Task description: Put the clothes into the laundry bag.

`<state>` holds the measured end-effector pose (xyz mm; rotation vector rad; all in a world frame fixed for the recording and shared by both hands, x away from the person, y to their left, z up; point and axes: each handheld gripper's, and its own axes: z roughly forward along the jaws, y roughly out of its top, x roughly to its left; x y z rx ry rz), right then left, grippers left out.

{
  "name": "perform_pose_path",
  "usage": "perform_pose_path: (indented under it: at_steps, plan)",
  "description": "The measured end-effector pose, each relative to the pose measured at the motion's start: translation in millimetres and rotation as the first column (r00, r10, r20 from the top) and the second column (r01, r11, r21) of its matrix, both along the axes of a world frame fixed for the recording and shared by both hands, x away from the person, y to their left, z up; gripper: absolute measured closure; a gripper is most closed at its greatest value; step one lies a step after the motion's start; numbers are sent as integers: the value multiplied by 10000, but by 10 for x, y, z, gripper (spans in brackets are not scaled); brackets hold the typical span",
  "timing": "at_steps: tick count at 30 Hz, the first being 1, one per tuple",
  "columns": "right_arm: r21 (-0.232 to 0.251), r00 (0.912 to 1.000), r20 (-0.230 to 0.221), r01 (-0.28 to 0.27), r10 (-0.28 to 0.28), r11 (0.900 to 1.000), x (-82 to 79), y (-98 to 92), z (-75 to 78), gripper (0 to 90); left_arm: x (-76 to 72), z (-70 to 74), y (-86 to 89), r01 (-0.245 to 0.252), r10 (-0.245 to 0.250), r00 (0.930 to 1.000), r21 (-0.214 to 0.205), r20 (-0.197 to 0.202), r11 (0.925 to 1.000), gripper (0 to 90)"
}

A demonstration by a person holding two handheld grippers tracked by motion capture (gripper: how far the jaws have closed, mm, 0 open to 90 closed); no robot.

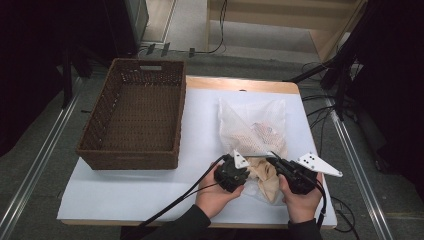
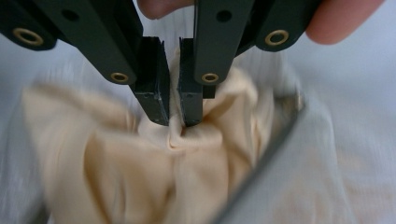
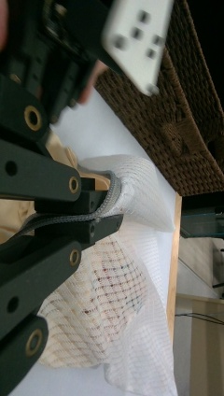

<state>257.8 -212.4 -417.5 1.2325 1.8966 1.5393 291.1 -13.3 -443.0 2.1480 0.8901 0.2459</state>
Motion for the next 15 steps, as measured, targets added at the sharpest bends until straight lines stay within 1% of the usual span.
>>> perform_pose_path:
  at_steps: [1,2,3,4,5,6,7,8,9,10,11,12,13,14,15]
  plan:
    - [38,10000,-22,-44,44,10000,-7,11,7,900,58,27,-29,-106,108,9999,-251,60,9996,837]
    - [25,10000,4,-59,59,10000,-13,19,15,900,115,51,-47,-194,206,9996,-551,211,9983,838]
    - [29,10000,27,-78,78,10000,-19,23,25,900,159,68,-59,-330,375,9981,-906,491,9953,838]
    - [30,9999,69,-76,76,10000,-24,21,34,900,191,78,-69,-514,622,9937,-1148,929,9921,838]
    - [66,9999,63,-97,97,9999,-29,15,42,900,217,80,-75,-609,784,9867,-1231,1423,9905,846]
    - [107,9999,36,-124,124,9999,-33,8,47,900,238,65,-91,-808,1007,9766,-1094,1899,9907,863]
    - [166,9999,7,-151,151,9997,-35,0,49,900,275,29,-116,-1060,1189,9714,-726,2058,9917,874]
    - [141,9999,7,-154,154,9998,-32,-6,46,900,336,-28,-146,-1276,1288,9760,-181,1758,9917,878]
    - [133,9999,-30,-156,156,9998,-29,0,39,900,399,-103,-181,-1415,1348,9825,445,1287,9889,881]
    - [15,9998,-116,-180,180,9998,-23,6,26,900,444,-170,-198,-1312,1230,9878,842,956,9878,883]
    - [-128,9997,-203,-150,147,9998,-12,24,4,900,457,-203,-203,-1292,1203,9881,919,962,9874,885]
    - [-214,9995,-276,-152,146,9997,-6,41,-22,900,454,-198,-196,-1312,1237,9881,813,915,9880,881]
    - [-93,9994,-293,-194,192,9998,-5,47,-38,900,443,-172,-177,-1291,1234,9890,689,812,9892,870]
    - [-83,9994,-298,-192,189,9998,-5,46,-37,900,414,-139,-154,-1228,1195,9898,386,778,9917,844]
    - [-135,9996,-204,-174,171,9998,-3,31,-26,900,372,-99,-118,-1064,1051,9911,126,811,9942,802]
